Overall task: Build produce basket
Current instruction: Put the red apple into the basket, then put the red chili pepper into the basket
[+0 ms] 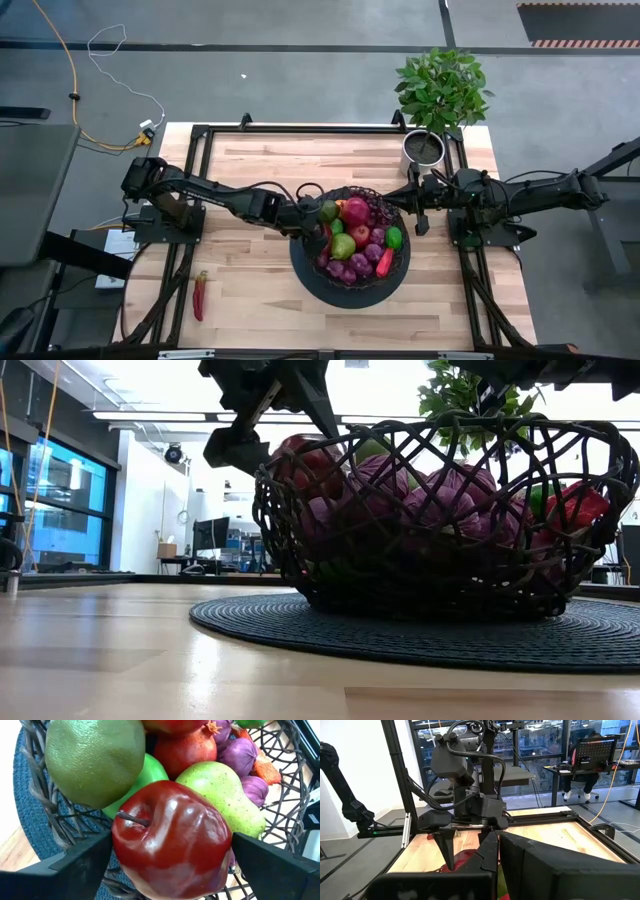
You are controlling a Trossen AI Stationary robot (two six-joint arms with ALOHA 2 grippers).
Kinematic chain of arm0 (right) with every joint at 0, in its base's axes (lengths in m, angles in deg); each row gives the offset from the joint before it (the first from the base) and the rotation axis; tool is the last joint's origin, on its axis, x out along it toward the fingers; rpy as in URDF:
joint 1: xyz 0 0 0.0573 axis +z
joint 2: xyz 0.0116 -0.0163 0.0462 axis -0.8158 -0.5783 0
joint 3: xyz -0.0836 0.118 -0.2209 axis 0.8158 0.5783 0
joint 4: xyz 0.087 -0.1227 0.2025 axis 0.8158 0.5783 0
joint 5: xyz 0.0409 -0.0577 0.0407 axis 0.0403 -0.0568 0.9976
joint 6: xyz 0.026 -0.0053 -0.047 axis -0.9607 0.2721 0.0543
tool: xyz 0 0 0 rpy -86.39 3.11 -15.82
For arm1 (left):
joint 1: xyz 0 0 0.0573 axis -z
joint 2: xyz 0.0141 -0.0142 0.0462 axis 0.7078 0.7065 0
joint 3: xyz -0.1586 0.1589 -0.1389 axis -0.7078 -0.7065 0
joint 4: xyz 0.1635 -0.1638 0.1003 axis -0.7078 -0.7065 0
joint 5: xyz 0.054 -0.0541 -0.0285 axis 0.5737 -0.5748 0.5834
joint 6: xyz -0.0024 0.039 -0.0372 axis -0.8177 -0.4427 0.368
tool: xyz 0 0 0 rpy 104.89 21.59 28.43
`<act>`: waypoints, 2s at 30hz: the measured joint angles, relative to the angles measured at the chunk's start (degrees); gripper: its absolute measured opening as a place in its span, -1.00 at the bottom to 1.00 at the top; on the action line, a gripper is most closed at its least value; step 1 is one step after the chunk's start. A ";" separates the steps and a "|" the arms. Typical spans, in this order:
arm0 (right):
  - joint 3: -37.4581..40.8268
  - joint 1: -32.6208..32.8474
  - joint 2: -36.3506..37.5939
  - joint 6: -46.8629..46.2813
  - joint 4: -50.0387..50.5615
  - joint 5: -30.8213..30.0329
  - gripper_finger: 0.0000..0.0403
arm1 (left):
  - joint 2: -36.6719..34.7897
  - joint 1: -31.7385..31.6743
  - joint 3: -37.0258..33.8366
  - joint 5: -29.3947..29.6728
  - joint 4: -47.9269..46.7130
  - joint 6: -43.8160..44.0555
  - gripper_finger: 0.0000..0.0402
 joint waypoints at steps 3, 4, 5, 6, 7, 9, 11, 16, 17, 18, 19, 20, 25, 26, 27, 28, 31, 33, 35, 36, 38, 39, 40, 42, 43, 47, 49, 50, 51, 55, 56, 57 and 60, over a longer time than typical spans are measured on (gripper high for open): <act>0.00 0.01 0.00 0.00 -0.02 0.01 -1.00 | -0.02 -0.04 0.00 -0.28 -0.01 -0.85 0.98; 0.00 -0.01 0.00 0.00 -0.02 0.01 -1.00 | -0.18 -0.13 0.00 -0.29 -0.09 -1.07 0.99; 0.00 0.01 0.00 0.00 0.00 0.01 -1.00 | -0.40 -0.34 0.00 -0.31 -0.13 -1.28 0.99; 0.00 -0.01 0.00 0.00 0.00 0.01 -1.00 | -0.62 -0.49 0.00 -0.45 0.07 -1.36 0.99; 0.00 0.01 0.00 0.00 -0.02 0.01 -1.00 | -0.70 -0.77 0.04 -1.02 0.11 -1.35 0.99; 0.00 0.00 0.00 0.00 0.00 0.00 -1.00 | -1.32 -1.71 -0.01 -3.31 -0.71 -1.45 0.99; 0.00 -0.01 0.00 0.00 -0.02 0.01 -1.00 | -1.95 -2.50 0.07 -5.09 -0.33 -3.58 0.99; 0.00 -0.01 -0.02 0.00 0.07 0.01 -1.00 | -4.46 -4.81 0.12 -6.06 -2.48 -4.07 0.99; 0.00 0.00 -0.02 0.00 -0.02 0.00 -1.00 | -5.55 -5.41 0.02 -6.07 -4.17 -4.59 0.99; 0.00 -0.01 -0.02 0.00 -0.04 0.01 -1.00 | -6.66 -5.85 -0.11 -6.06 -5.28 -5.56 0.99; 0.00 0.01 -0.02 0.00 0.05 0.01 -1.00 | -7.58 -6.10 -0.01 -5.96 -4.50 -7.00 0.99; 0.02 0.01 0.00 0.00 0.17 0.01 -1.00 | -8.69 -6.38 0.11 -5.63 -4.17 -8.59 0.99; 0.07 -0.01 -0.31 0.13 -0.74 0.01 -1.00 | -17.21 -6.86 0.03 1.09 -5.61 -14.94 0.99; 0.07 -0.01 -0.36 0.15 -0.87 0.00 -1.00 | -19.31 -6.86 -0.04 2.90 -5.84 -16.08 0.99; 0.07 0.00 -0.36 0.15 -0.72 0.00 -1.00 | -21.33 -6.64 0.01 5.09 -5.08 -17.03 0.99; 0.07 -0.01 -0.42 0.15 -1.12 -0.01 -1.00 | -23.43 -6.43 0.11 7.25 -4.78 -17.93 0.99; 0.07 0.01 -0.46 0.15 -1.57 -0.01 -1.00 | -29.61 -5.52 -0.62 14.05 -3.58 -21.37 0.99; 0.07 0.00 -0.46 0.15 -2.15 -0.01 -1.00 | -33.72 -4.65 -1.88 17.11 -1.92 -24.68 0.99; 0.07 0.01 -0.46 0.15 -2.64 0.00 -1.00 | -37.33 -3.64 -4.27 18.07 2.93 -28.56 0.99; 0.07 -0.01 -0.46 0.15 -2.69 0.01 -1.00 | -39.24 -3.02 -6.27 18.13 5.85 -30.37 0.99; 0.07 -0.01 -0.46 0.15 -3.06 0.01 -1.00 | -42.85 -1.87 -11.70 18.07 12.83 -33.01 0.99; 0.07 0.01 -0.46 0.15 -3.08 -0.01 -1.00 | -44.60 -1.36 -14.72 17.82 17.13 -33.67 0.99; 0.07 0.01 -0.46 0.14 -3.08 -0.01 -1.00 | -46.43 -0.93 -18.13 17.69 21.36 -33.87 0.99; 0.07 0.00 -0.46 -0.46 -3.08 0.01 -1.00 | -49.77 -0.48 -24.91 17.82 28.94 -33.12 0.99; 0.07 -0.01 -0.46 -0.77 -3.08 -0.01 -1.00 | -51.24 -0.48 -28.38 18.20 32.70 -32.72 0.99; 0.07 -0.01 -0.46 -0.90 -3.09 -0.01 -1.00 | -55.54 -0.48 -39.65 19.12 42.92 -29.96 0.99; 0.07 -0.01 -0.46 -0.90 -3.23 -0.05 -1.00 | -56.88 -0.55 -43.19 19.31 45.57 -29.00 0.99; 0.07 0.01 -0.46 -0.90 -3.27 -0.35 -1.00 | -57.34 -0.55 -44.39 19.30 46.40 -28.31 0.99; 0.07 -0.01 -0.46 -0.90 -3.42 -0.58 -1.00 | -57.78 -0.57 -45.15 19.18 46.48 -27.86 0.99; 0.07 -0.01 -0.46 -0.54 -3.57 -0.95 -1.00 | -58.03 -0.55 -45.70 17.94 46.40 -29.03 0.99; 0.07 -0.01 -0.46 -0.41 -3.61 -0.95 -1.00 | -57.89 -0.55 -45.70 17.44 46.44 -29.05 0.99; 0.07 -0.01 -0.46 -0.38 -3.61 -0.95 -1.00 | -57.78 -0.55 -45.70 17.01 46.43 -29.11 0.99; 0.07 -0.01 -0.46 -0.28 -3.67 -0.95 -1.00 | -57.70 -0.55 -45.71 16.10 46.35 -29.42 0.99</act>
